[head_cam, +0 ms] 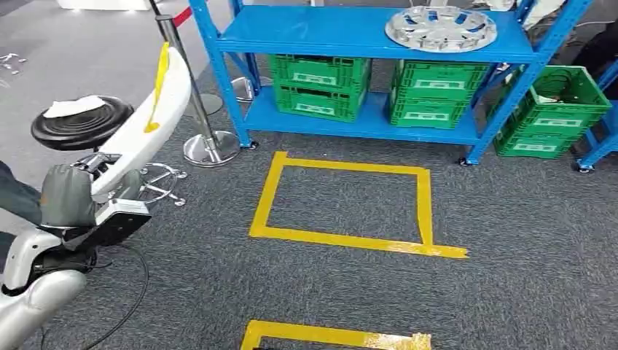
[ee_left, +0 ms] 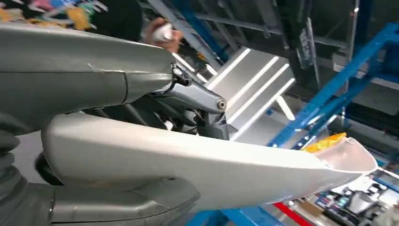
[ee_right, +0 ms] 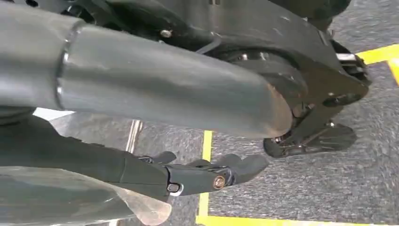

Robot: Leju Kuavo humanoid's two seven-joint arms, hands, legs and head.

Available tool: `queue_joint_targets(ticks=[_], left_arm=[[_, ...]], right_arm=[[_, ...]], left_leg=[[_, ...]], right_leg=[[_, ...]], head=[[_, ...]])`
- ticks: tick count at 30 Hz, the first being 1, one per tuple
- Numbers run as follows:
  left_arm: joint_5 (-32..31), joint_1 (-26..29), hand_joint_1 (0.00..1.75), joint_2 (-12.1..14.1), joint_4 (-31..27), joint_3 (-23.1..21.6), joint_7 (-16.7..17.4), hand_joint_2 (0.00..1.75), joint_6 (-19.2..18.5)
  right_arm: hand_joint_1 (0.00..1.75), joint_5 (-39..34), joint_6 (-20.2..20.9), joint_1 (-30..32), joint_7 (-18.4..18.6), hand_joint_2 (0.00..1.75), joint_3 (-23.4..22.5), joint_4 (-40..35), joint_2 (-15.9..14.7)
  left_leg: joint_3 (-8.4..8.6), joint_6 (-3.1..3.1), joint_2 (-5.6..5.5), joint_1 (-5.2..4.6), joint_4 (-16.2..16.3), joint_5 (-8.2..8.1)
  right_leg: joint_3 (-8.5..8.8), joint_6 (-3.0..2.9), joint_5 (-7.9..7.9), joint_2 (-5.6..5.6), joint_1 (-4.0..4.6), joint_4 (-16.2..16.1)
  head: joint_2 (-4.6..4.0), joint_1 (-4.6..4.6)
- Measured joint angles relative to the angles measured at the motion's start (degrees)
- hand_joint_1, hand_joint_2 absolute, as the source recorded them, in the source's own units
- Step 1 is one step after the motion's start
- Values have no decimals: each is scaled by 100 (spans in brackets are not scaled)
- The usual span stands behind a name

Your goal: Take the parts from the cabinet and place them on the table.

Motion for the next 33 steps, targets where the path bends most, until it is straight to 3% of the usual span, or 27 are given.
queue_joint_targets(ticks=[1, 2, 3, 6, 7, 8, 9, 10, 12, 13, 14, 16, 17, 18, 21, 22, 23, 24, 25, 27, 28, 29, 30, 31, 32, 33], left_arm=[[-7, -6, 175, 0, 0, 0, 0, 175, 0], [-15, -22, 175, 2, 0, 0, 0, 175, -4], [-17, -54, 175, 2, 0, -7, 0, 175, -19], [-31, -74, 175, 4, 2, -39, -2, 175, -42], [-33, -92, 175, 9, 0, -50, -4, 175, -63], [-33, -109, 175, 7, 2, -66, -9, 175, -74], [-33, -162, 175, 4, 9, -74, -9, 175, -85], [-33, -192, 175, -15, 18, -90, -9, 175, -92], [-35, -210, 175, -50, 33, -144, -11, 175, -94], [-35, -209, 175, -59, 48, -177, -11, 175, -94], [-35, -212, 175, -59, 57, -203, -11, 175, -98], [-37, -227, 175, -61, 59, -236, 9, 175, -107], [-44, -234, 175, -63, 59, -236, 11, 175, -116], [-52, -238, 175, -61, 59, -238, 18, 175, -125], [-89, -246, 175, -61, 59, -249, 44, 175, -159], [-96, -250, 175, -48, 59, -245, 48, 175, -164], [-103, -239, 175, -37, 59, -243, 57, 175, -164], [-111, -269, 175, -20, 59, -242, 61, 175, -168], [-120, -279, 175, -28, 61, -243, 72, 175, -173], [-153, -260, 175, -54, 72, -264, 87, 175, -192], [-153, -251, 175, -63, 83, -277, 94, 175, -192], [-155, -249, 175, -68, 96, -295, 98, 175, -192], [-157, -250, 175, -70, 103, -306, 98, 175, -192], [-160, -251, 175, -72, 101, -308, 98, 175, -192], [-160, -258, 175, -70, 103, -306, 98, 175, -190], [-160, -266, 175, -77, 103, -306, 98, 175, -188]], right_arm=[[0, 0, 0, -12, 11, 0, 7, 0, 0], [0, 0, 2, -29, 53, 0, 29, 0, 0], [0, 0, 26, -64, 130, 0, 63, 0, 0], [0, 0, 169, -181, 398, 0, 238, 0, -18], [0, 0, 256, -219, 512, 0, 315, 0, -39], [0, 0, 347, -266, 618, 0, 401, 2, -57], [0, 0, 398, -291, 676, 0, 488, 2, -72], [0, 0, 411, -339, 756, 0, 598, 4, -96], [0, 0, 392, -411, 880, 0, 854, 2, -140], [0, 0, 287, -433, 939, 0, 991, -11, -168], [0, 0, 183, -445, 966, 0, 1102, -68, -203], [0, 0, 52, -448, 953, 0, 1314, -238, -300], [0, 0, 39, -458, 931, 0, 1397, -271, -341], [0, 0, 24, -480, 898, 0, 1493, -291, -383], [0, 0, 9, -500, 818, 0, 1772, -389, -498], [0, 0, 9, -505, 800, 0, 1835, -428, -514], [0, 0, 9, -513, 771, 0, 1889, -461, -540], [0, 0, 9, -509, 739, 0, 1958, -492, -560], [0, 0, 9, -524, 690, 0, 2020, -507, -575], [0, 0, 9, -559, 612, 0, 2150, -507, -579], [0, 0, 9, -567, 616, 0, 2179, -507, -579], [0, 0, 9, -574, 647, 0, 2190, -507, -577], [0, 0, 9, -586, 667, 0, 2199, -507, -577], [0, 0, 9, -589, 675, 0, 2203, -507, -577], [0, 0, 9, -587, 688, 0, 2197, -507, -579], [0, 0, 9, -581, 702, 0, 2190, -505, -584]], left_leg=[[326, 45, 100, -21, -584, 241], [576, 109, 430, -74, -1076, 324], [614, 143, 610, -157, -1186, 245], [534, 206, 365, -165, -1162, 279], [545, 257, 277, -141, -1214, 316], [557, 294, 240, -108, -1239, 345], [536, 325, 177, -93, -1239, 362], [516, 344, 112, -93, -1238, 375], [487, 360, -14, -103, -1234, 388], [487, 364, -88, -109, -1233, 392], [492, 363, -163, -111, -1231, 393], [504, 354, -318, -112, -1216, 397], [502, 344, -367, -108, -1211, 394], [476, 306, -409, -138, -1195, 395], [393, 188, -589, -77, -1188, 458], [384, 152, -643, -101, -1184, 465], [366, 140, -471, -95, -1121, 397], [274, 112, -236, -115, -919, 230], [111, 82, -123, -103, -548, 18], [-328, 32, -50, -62, 420, -383], [-411, 19, -48, -46, 616, -406], [-360, 10, -43, -34, 535, -300], [-182, 7, -20, -29, 194, -83], [109, 14, 34, -28, -347, 176], [432, 31, 184, -31, -927, 393], [541, 78, 433, -93, -1149, 255]], right_leg=[[17, 3, -5, -68, 9, 0], [31, 14, -13, -121, 17, 0], [12, 43, -28, -185, 66, 19], [31, 119, -23, -384, 58, -5], [56, 164, -46, -453, 59, -10], [-5, 211, -139, -157, 31, 74], [-136, 217, -324, 153, 20, 354], [-359, 225, -561, 311, 15, 824], [-813, 237, -890, 387, 21, 1714], [-914, 232, -867, 389, 21, 1875], [-865, 221, -695, 389, 21, 1732], [-432, 180, -112, 460, 19, 753], [-199, 158, 110, 630, 14, 242], [-108, 131, 13, 840, -1, 67], [-58, 105, 23, 689, 28, 20], [-43, 65, 47, 632, -2, -13], [-27, 25, 73, 553, -24, -44], [-22, -16, 62, 494, -24, -44], [-22, -23, 59, 436, -22, -42], [-28, -31, 52, 305, -16, -39], [-27, -30, 51, 243, -16, -39], [-23, -27, 48, 182, -16, -39], [-16, -15, 41, 124, -17, -37], [1, -1, 32, 65, -19, -37], [26, 23, 17, 19, -19, -36], [40, 55, 3, -28, 23, -36]], head=[[0, -2], [0, 0], [0, 2], [0, 7], [0, 0], [0, 24], [0, 37], [0, 55], [0, 53], [0, 51], [0, 53], [0, 53], [0, 55], [0, 44], [0, 46], [0, 46], [0, 46], [0, -8], [0, -13], [0, -13], [0, -11], [0, -11], [0, -13], [0, -13], [0, -13], [0, -13]])
